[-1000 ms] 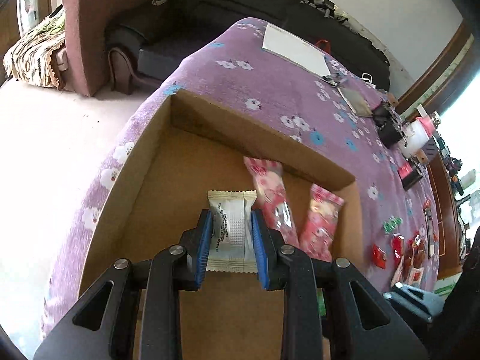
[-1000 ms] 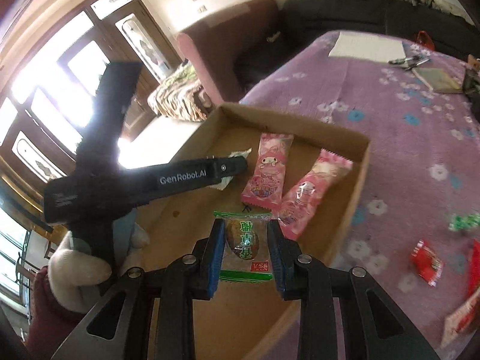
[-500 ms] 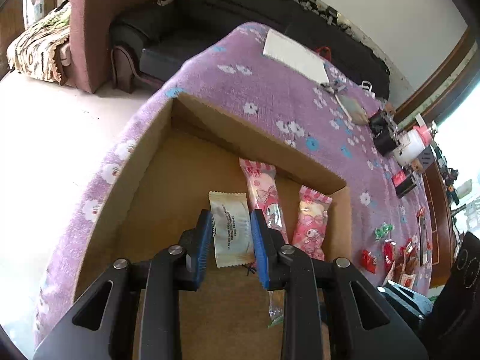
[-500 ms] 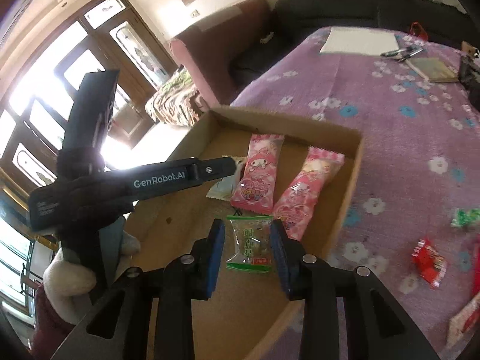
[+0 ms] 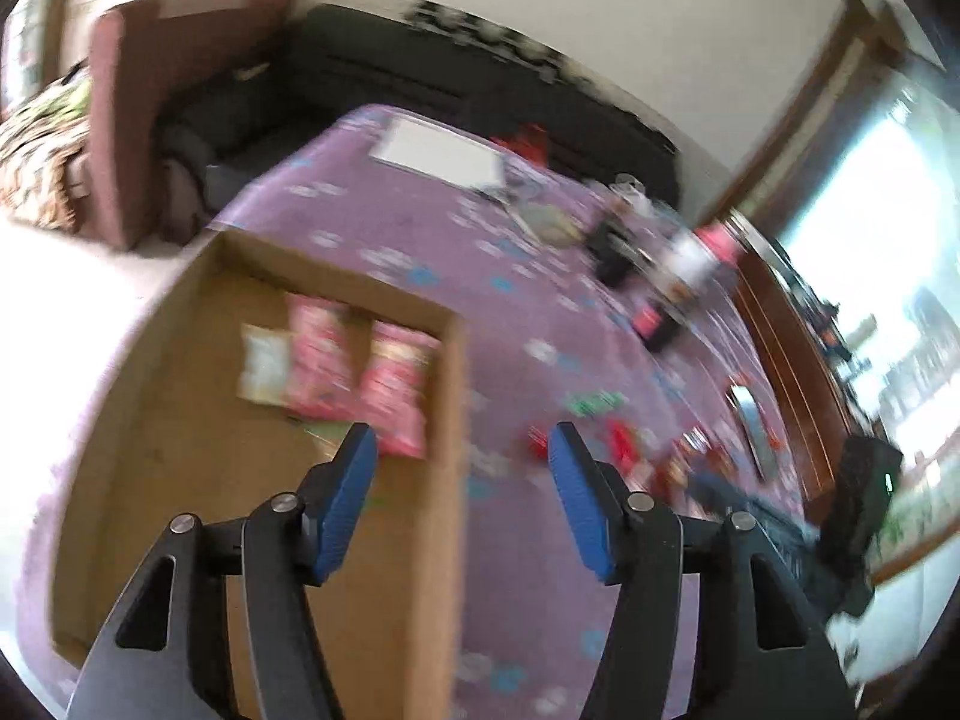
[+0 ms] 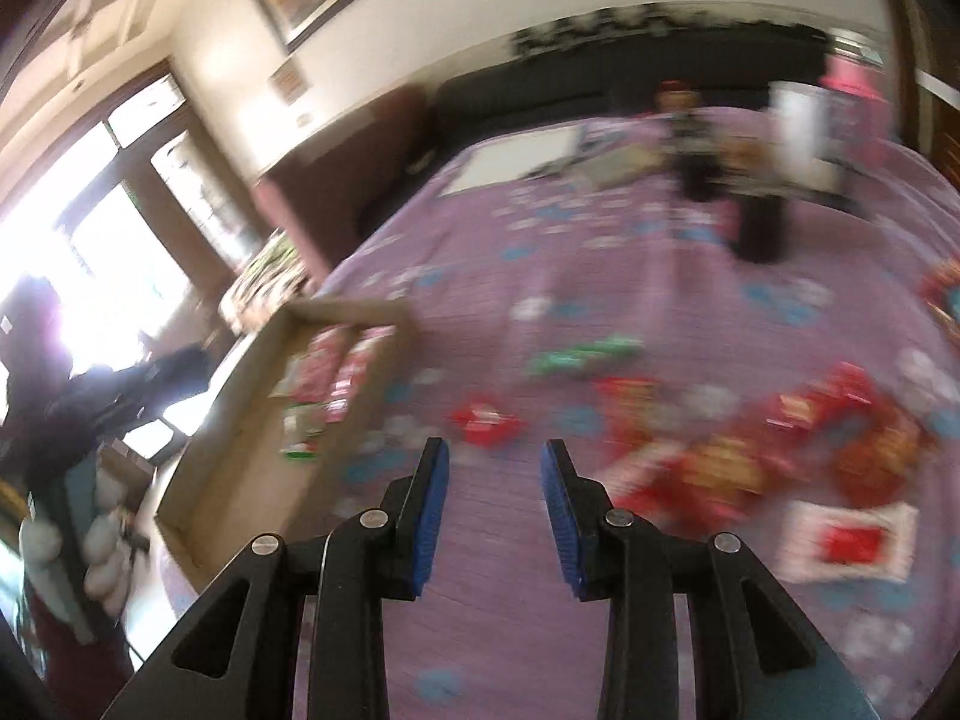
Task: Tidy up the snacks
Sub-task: 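Grasp a white-and-red wrapped cake with each tool from the table, then carry both white-and-red cakes into the cardboard tray and open both tools, then grasp the small red candy with the left tool while the right tool grasps the red gold-labelled bar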
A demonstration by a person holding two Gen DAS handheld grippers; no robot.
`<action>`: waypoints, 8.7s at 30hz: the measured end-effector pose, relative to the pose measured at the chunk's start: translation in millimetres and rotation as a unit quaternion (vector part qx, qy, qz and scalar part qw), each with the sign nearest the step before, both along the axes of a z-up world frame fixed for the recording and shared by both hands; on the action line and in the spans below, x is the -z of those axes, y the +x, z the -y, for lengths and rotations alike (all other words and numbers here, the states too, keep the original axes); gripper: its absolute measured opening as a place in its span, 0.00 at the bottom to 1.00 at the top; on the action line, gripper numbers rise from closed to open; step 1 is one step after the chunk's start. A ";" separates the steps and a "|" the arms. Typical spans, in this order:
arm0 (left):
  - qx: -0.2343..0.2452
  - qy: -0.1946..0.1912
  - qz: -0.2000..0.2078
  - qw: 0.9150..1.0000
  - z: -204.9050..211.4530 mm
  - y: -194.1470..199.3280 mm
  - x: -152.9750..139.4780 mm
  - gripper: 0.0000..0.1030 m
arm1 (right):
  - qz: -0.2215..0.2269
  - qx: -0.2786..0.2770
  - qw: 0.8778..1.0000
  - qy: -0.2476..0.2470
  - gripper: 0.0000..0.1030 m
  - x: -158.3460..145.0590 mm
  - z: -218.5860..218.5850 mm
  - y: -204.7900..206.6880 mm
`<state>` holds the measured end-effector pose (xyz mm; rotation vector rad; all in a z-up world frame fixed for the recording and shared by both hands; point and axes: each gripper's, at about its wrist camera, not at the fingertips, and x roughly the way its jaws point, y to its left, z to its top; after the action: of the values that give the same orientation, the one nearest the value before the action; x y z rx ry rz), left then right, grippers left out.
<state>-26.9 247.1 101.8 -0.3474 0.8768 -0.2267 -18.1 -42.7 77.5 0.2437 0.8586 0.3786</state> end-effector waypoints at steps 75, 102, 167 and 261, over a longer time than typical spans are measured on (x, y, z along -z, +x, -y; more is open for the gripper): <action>0.175 0.199 0.000 0.964 190.2 -42.1 98.3 0.51 | -0.023 -0.077 0.996 -0.024 0.55 62.5 60.4 -26.9; 0.103 -0.045 0.014 0.994 86.8 -67.2 54.5 0.29 | 0.013 -0.045 0.982 -0.184 0.27 24.7 25.4 -84.0; -0.057 -0.047 0.015 0.997 -25.6 -19.1 -2.3 0.62 | 0.020 -0.037 0.999 -0.007 0.43 -10.7 -44.8 -13.2; 0.063 0.165 -0.055 0.983 150.1 86.4 96.7 0.29 | -0.022 0.010 0.999 -0.045 0.24 63.7 18.3 59.8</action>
<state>59.5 97.1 5.1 0.0046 1.0282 -0.1773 41.7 -60.9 13.8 0.1771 0.9128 0.3151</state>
